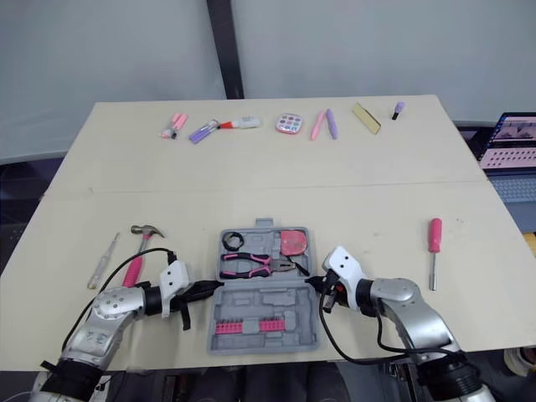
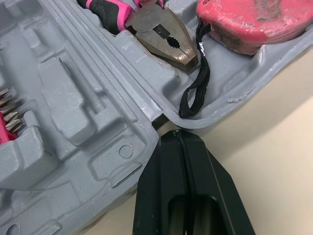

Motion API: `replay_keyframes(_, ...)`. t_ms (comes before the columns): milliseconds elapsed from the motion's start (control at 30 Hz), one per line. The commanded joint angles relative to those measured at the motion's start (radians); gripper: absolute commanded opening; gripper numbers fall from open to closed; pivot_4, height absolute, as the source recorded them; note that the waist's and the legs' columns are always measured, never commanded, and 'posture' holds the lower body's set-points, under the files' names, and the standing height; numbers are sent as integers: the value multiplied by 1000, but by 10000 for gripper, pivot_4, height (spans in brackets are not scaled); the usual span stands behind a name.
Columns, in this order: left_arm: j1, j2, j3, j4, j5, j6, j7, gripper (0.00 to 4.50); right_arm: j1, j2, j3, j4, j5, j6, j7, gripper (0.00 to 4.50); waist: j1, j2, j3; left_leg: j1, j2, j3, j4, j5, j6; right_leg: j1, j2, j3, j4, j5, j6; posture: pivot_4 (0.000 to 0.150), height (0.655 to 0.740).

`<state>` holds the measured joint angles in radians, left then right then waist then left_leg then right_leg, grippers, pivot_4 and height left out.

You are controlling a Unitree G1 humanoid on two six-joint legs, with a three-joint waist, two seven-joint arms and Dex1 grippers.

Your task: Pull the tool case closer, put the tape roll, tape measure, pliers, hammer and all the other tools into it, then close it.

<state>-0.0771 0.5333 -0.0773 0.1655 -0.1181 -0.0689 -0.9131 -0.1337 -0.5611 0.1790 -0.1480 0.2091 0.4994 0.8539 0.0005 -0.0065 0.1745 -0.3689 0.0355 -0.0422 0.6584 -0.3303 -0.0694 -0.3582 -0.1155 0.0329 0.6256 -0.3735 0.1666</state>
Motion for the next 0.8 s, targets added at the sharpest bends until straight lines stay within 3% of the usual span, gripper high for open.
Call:
replay_keyframes(33,-27,-24,-22,7,9,-6,16,0,-9,21,2,1,1,-19,-16,223,1,0,0,0,0,0,0,0,0,0,0,0,0,0,0,1500,7400)
replay_keyframes(800,-65,-50,-21,30,21,-8,41,0,-30,42,-16,25,-16,-12,-23,223,0,0,0,0,0,0,1,0,0,0,0,0,0,0,0,1500,7400)
